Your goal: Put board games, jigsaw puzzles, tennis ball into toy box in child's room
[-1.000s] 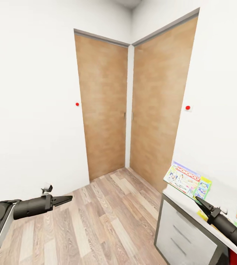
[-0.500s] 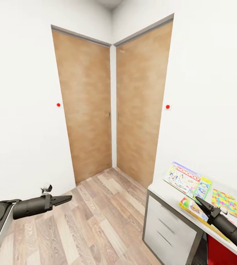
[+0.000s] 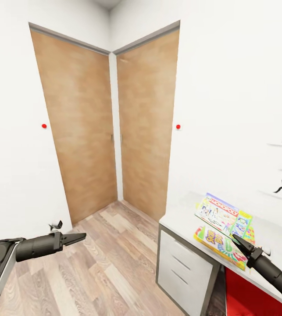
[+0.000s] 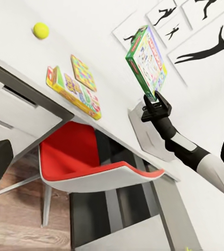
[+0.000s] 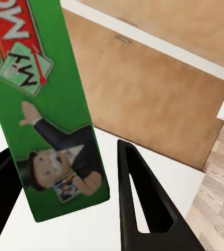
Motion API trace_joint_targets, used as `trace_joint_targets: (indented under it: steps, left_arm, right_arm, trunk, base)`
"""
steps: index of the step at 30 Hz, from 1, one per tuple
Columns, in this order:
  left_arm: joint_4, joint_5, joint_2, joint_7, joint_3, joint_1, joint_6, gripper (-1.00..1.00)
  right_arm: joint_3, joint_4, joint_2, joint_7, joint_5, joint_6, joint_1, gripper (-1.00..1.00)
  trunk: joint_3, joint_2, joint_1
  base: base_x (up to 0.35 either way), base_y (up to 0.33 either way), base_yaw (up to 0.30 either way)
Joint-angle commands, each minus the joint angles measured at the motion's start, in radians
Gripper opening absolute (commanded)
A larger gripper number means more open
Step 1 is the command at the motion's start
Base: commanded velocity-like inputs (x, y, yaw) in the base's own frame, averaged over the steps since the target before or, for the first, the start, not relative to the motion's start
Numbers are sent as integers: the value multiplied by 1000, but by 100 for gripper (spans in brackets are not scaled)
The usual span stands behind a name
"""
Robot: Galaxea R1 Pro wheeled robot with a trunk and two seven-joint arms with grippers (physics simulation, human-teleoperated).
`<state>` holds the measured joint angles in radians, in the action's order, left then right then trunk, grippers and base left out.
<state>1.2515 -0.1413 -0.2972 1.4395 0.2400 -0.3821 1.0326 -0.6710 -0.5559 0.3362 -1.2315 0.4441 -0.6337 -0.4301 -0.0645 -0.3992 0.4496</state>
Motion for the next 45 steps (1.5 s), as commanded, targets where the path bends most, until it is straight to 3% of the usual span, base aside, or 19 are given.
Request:
trace_joint_targets:
  steps: [1, 45]
  left_arm:
    - [0, -1, 0, 2, 0, 0, 10, 100]
    - [0, -1, 0, 3, -2, 0, 10, 100]
  right_arm:
    - [-2, 1, 0, -1, 4, -9, -1, -100]
    - [-2, 14, 0, 23, 5, -9, -1, -100]
  trunk:
    - [0, -1, 0]
    - [0, -1, 0]
  base:
    - [0, 0, -280]
    - [0, 0, -280]
